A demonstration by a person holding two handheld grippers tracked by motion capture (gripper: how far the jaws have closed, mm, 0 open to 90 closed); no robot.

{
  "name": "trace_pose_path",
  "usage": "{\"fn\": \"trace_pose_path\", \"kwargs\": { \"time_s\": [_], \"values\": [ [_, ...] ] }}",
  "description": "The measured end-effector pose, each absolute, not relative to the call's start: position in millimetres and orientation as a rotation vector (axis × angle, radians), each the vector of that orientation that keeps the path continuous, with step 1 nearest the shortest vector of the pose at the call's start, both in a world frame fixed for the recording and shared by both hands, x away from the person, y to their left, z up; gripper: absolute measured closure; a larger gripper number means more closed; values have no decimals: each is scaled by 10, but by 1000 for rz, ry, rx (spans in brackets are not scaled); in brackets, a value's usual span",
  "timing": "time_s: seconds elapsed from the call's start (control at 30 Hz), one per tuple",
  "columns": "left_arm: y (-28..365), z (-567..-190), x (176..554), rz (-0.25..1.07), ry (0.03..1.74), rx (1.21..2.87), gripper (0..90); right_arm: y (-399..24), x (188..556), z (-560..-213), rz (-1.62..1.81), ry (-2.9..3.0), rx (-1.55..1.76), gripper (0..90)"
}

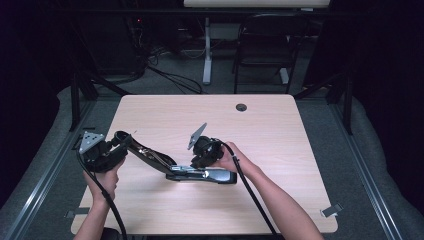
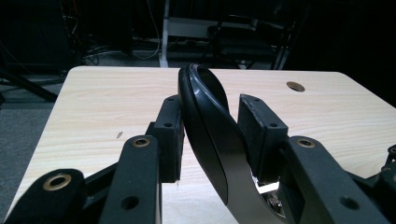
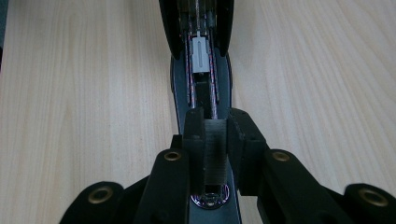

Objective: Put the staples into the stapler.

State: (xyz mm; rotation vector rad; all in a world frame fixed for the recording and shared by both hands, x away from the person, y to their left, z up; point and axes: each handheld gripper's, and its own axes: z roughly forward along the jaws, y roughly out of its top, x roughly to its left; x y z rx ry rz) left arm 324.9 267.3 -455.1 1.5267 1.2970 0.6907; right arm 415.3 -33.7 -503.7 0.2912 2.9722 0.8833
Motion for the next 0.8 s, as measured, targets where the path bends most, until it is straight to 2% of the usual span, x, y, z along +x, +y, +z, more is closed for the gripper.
{"fn": "trace_pose_path", "kwargs": {
  "time_s": [0.8],
  "values": [
    [2669,-4549,3250,692,1297,1527,619,-337,4152,-5126,875,2991,291,783]
  ]
}}
